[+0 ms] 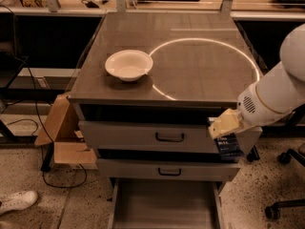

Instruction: Place rxbar blueberry into bottom drawer

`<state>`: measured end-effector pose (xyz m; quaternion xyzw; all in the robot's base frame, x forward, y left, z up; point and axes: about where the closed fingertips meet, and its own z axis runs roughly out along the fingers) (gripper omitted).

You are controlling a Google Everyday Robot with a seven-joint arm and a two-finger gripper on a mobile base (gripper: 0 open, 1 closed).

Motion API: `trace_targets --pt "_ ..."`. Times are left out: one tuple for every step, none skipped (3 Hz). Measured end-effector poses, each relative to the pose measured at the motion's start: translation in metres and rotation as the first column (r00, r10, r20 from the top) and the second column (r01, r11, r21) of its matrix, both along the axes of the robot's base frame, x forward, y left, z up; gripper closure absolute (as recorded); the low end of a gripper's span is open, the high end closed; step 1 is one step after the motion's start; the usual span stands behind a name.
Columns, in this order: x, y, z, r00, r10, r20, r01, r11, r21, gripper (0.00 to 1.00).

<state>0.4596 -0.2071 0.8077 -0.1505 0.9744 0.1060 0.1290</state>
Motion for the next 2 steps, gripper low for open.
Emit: trace_targets --pt "-0.003 0.001 -0.006 0.9999 -0.001 -0.013 0.001 1.000 0.002 1.00" --pt "-0.014 0.003 -0.017 0.9990 -0.015 -0.041 0.016 1.000 0.020 1.00"
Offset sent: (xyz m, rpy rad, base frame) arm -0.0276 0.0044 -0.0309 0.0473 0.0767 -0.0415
